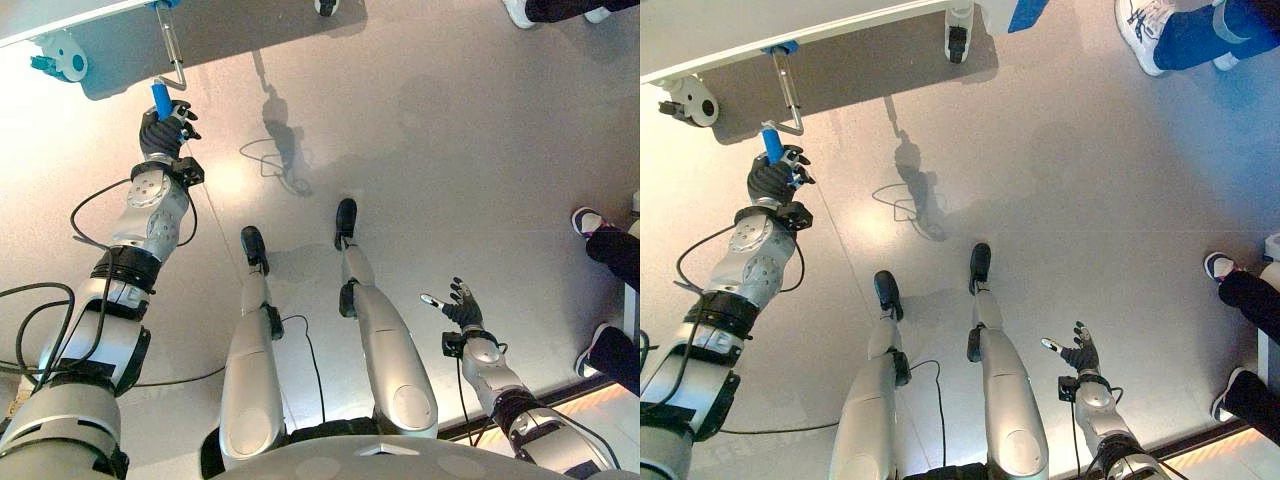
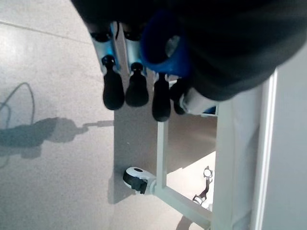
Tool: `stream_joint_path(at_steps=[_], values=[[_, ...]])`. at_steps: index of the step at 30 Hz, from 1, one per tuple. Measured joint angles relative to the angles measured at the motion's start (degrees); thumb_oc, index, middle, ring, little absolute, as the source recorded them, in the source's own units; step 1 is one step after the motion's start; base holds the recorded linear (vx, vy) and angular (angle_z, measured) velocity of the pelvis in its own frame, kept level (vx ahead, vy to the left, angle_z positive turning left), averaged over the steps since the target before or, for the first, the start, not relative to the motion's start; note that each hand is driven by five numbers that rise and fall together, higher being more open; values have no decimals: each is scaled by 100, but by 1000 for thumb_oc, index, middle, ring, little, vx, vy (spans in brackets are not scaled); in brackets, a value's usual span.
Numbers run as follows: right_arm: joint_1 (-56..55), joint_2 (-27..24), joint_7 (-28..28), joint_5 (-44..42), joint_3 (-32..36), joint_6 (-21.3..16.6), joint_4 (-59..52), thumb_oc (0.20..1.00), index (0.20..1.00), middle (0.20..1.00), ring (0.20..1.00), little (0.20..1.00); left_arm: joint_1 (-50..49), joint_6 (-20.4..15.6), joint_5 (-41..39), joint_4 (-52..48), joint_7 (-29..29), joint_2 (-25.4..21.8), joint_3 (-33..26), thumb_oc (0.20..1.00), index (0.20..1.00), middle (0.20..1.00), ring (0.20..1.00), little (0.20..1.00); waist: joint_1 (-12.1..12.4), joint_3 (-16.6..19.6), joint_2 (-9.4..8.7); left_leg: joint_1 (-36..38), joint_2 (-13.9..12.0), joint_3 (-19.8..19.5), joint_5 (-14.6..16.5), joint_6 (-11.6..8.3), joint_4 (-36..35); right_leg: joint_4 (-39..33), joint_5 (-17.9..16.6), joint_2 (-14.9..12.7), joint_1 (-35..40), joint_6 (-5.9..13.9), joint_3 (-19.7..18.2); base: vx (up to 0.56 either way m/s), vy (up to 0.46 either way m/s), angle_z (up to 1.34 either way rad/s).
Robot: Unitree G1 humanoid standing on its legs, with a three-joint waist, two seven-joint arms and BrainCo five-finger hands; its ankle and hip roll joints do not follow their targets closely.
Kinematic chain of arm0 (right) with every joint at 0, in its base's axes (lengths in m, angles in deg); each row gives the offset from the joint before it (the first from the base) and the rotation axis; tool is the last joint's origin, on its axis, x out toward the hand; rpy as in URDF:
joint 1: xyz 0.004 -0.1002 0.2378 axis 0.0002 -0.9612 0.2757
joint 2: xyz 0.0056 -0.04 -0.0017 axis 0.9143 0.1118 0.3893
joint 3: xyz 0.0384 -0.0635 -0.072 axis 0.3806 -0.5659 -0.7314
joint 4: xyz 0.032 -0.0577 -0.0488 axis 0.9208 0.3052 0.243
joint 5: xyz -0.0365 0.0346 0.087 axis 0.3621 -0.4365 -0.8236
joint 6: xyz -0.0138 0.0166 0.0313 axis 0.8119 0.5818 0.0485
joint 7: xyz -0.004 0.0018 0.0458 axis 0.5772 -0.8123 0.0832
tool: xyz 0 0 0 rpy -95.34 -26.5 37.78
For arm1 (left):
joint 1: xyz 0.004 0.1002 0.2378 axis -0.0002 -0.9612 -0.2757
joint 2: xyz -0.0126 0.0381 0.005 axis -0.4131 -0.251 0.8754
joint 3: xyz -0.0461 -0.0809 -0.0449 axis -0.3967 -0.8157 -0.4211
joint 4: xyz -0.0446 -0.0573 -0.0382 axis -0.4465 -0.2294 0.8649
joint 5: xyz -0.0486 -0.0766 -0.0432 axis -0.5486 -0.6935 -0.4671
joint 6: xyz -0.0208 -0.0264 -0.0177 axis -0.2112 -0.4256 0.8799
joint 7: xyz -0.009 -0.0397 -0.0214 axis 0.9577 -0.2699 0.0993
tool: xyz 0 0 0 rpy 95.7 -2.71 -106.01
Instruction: Raise the hospital bed
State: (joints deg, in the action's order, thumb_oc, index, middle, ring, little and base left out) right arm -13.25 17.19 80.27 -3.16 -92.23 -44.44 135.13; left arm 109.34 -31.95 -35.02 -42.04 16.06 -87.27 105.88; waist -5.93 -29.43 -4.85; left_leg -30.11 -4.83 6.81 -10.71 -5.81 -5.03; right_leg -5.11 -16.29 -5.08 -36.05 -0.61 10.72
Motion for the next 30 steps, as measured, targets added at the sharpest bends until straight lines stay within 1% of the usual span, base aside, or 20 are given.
stream_joint_path(at_steps=[3,6,12,18,19,20,22,27,30], values=[[2,2,-2,0,-1,5,-16,1000,1000,1000,1000,1000,-34,-1,0,-77,86,-28,-39,200,200,200,200,200,12,-1,7,-74,-2,-96,0,-5,1,0,36,-1,-3,-20,131,10,28,15],[6,0,-4,0,-2,5,-22,1000,1000,1000,1000,1000,-43,-1,7,-90,143,-28,-50,200,200,200,200,200,53,-1,7,-105,-14,-148,2,-6,1,0,59,-11,-2,-21,176,20,35,10],[7,3,-23,-2,-2,5,-27,1000,1000,1000,1000,1000,1,-9,77,-8,214,-45,-73,200,200,200,200,200,56,-4,11,-173,-23,-247,3,-8,1,-1,105,-11,-3,-6,288,21,36,7],[5,-1,-20,-6,-6,1,-71,1000,1000,1000,1000,1000,141,-177,281,389,222,-57,-104,200,200,200,200,200,70,-4,11,-298,-44,-290,7,-21,1,-2,145,14,-90,-1,349,22,27,4],[2,-8,-15,-8,-28,-6,-134,1000,1000,1000,1000,1000,174,-215,375,496,223,-69,-109,200,200,200,200,200,70,-3,12,-342,-48,-310,6,-25,1,-2,186,18,-118,25,366,108,9,5],[6,-9,-10,-9,-28,-14,-156,1000,1000,1000,1000,1000,201,-234,397,513,224,-75,-110,200,200,200,200,200,71,-2,19,-351,-43,-319,10,-29,2,-2,189,21,-122,4,380,110,8,6],[9,-10,-2,-10,-55,-37,-251,1000,1000,1000,1000,1000,235,-272,491,619,225,-102,-110,200,200,200,200,200,90,-1,20,-428,-66,-357,21,-44,0,-4,225,44,-180,34,402,68,17,5],[27,-20,23,-67,-56,-115,-554,1000,1000,1000,1000,1000,697,-333,873,1404,227,-138,-78,200,200,200,200,200,131,-1,19,-690,-80,-370,17,-47,3,-1,201,62,-422,4,395,28,30,2],[28,-29,34,-77,-99,-136,-748,1000,1000,1000,1000,1000,810,-349,932,1601,226,-140,-64,200,200,200,200,200,121,-2,18,-771,-86,-365,17,-47,3,-1,200,61,-505,3,379,24,18,-1]])
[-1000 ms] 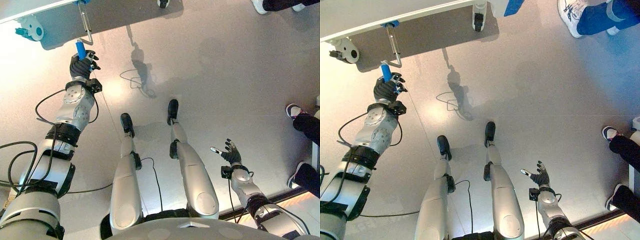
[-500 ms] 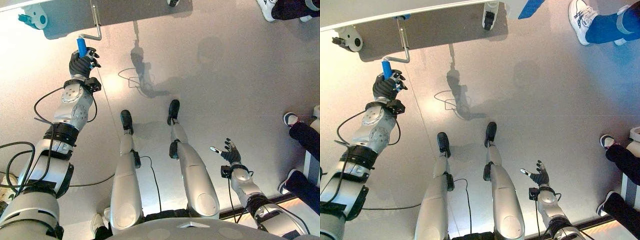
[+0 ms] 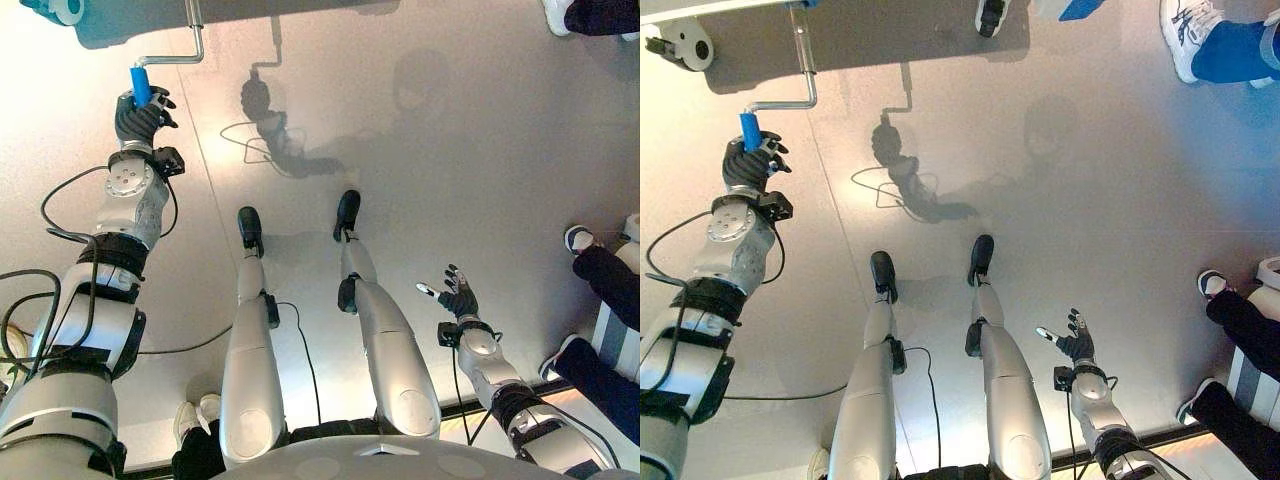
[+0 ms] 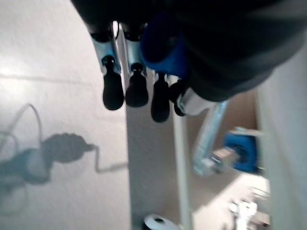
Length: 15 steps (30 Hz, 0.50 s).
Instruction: Raise the hospital bed
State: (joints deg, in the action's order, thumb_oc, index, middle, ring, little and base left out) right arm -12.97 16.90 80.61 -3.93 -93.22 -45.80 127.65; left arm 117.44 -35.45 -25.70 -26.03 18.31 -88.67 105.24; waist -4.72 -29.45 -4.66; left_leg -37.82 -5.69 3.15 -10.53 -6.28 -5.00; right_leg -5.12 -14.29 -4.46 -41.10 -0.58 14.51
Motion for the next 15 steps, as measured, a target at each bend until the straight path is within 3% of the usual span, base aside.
stream_joint_path(at_steps=[15], values=[[-14,-87,249,-6,-359,-289,-850,1000,1000,1000,1000,1000,918,125,223,1190,-396,-55,218,200,200,200,200,200,-278,-1,-8,-656,-21,312,-15,8,2,1,-123,39,-840,-21,-400,7,-16,-7]])
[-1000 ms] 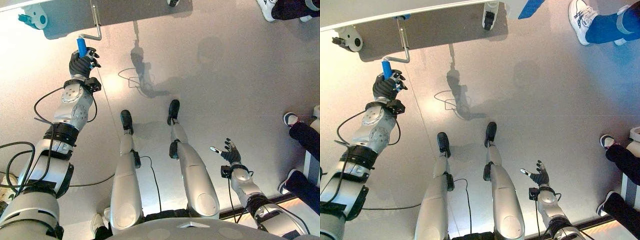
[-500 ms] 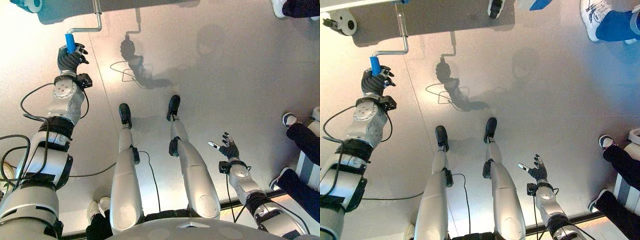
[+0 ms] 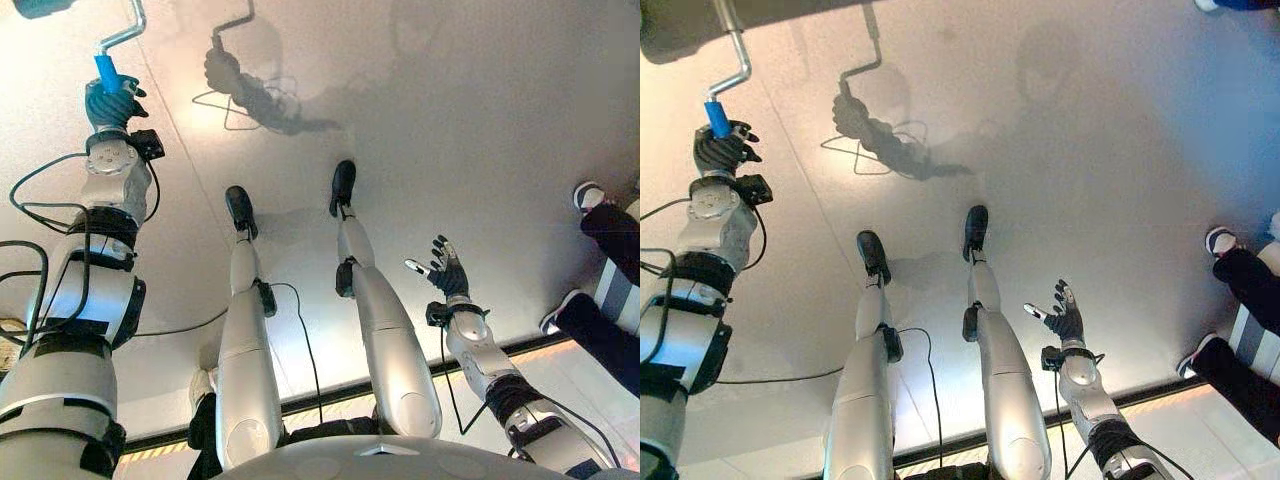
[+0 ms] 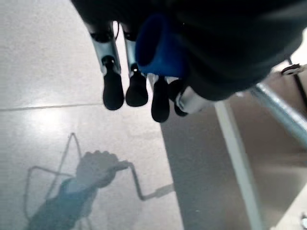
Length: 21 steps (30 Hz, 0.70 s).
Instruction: Raise the hospital bed
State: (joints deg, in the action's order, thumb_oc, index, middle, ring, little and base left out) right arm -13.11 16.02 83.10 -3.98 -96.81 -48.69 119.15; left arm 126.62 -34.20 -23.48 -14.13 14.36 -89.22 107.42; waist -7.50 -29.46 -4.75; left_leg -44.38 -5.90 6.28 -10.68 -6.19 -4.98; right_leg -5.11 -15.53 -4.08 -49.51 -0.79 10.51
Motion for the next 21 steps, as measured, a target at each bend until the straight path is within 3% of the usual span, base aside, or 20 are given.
stream_joint_path(at_steps=[13,21], values=[[-32,-74,43,4,-49,-106,-159,1000,1000,1000,1000,1000,209,166,108,316,-338,36,148,200,200,200,200,200,-276,8,-25,-166,-1,403,15,-15,0,1,-139,89,-389,53,-486,0,-44,-10],[-91,-84,89,6,-68,-117,-215,1000,1000,1000,1000,1000,398,243,116,334,-354,395,153,200,200,200,200,200,-469,14,-35,-73,0,703,39,-27,-1,2,-233,134,-472,76,-773,7,-30,-12]])
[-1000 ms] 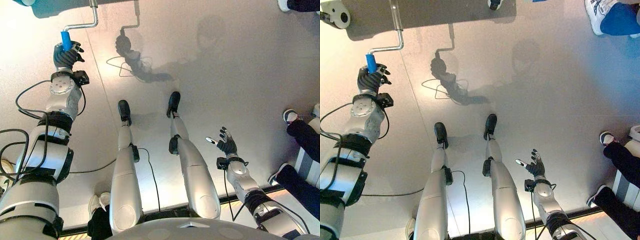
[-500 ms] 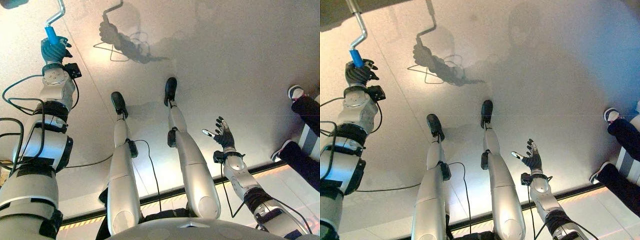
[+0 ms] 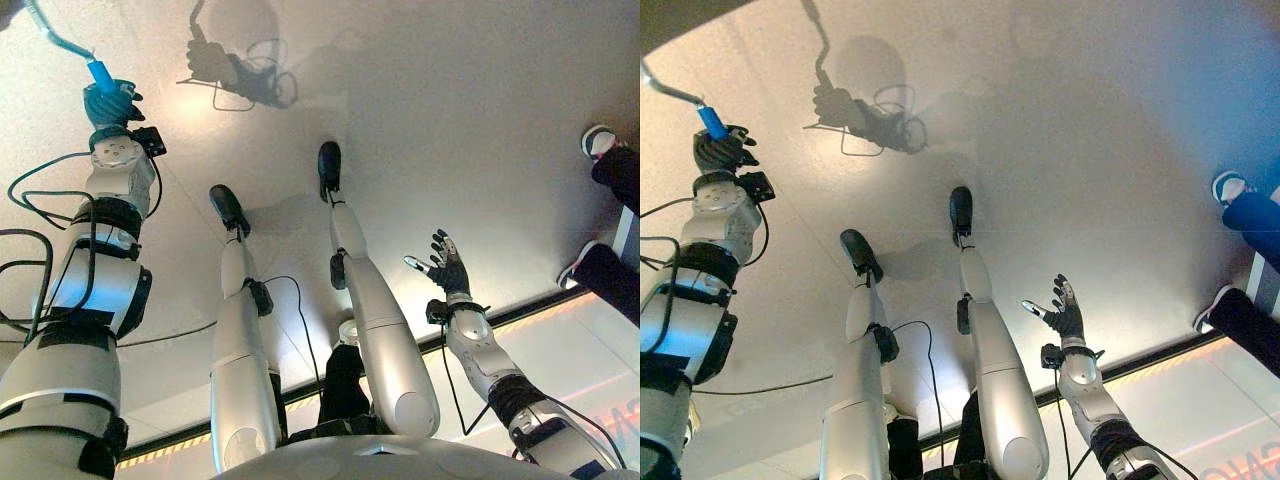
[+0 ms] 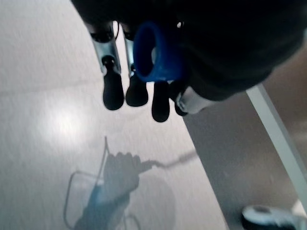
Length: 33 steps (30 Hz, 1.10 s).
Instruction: Raise the hospital bed
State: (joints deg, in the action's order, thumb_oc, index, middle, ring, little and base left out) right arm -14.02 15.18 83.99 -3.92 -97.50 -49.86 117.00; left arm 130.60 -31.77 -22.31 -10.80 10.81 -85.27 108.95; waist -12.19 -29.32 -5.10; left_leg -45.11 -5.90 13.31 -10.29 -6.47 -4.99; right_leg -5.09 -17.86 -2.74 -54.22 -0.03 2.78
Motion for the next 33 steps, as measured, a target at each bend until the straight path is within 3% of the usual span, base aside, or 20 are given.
stream_joint_path(at_steps=[9,21,33], values=[[-90,-7,-7,1,-68,0,132,1000,1000,1000,1000,1000,24,-17,-244,-107,-198,82,-68,200,200,200,200,200,-84,13,-27,260,-65,370,37,-55,58,0,-124,127,53,48,-324,5,-32,-14],[-116,17,-64,24,-47,35,703,1000,1000,1000,1000,1000,-341,-17,-700,-547,-225,229,-49,200,200,200,200,200,-62,12,-24,787,-26,406,-11,-55,0,-1,-128,106,530,50,-381,-1,-8,-1],[-136,36,-101,126,131,196,1098,1000,1000,1000,1000,1000,-1452,-200,-1087,-2412,-108,45,-55,200,200,200,200,200,384,-17,36,1155,57,178,-43,-11,-6,-2,-112,-27,998,45,-167,-19,0,6]])
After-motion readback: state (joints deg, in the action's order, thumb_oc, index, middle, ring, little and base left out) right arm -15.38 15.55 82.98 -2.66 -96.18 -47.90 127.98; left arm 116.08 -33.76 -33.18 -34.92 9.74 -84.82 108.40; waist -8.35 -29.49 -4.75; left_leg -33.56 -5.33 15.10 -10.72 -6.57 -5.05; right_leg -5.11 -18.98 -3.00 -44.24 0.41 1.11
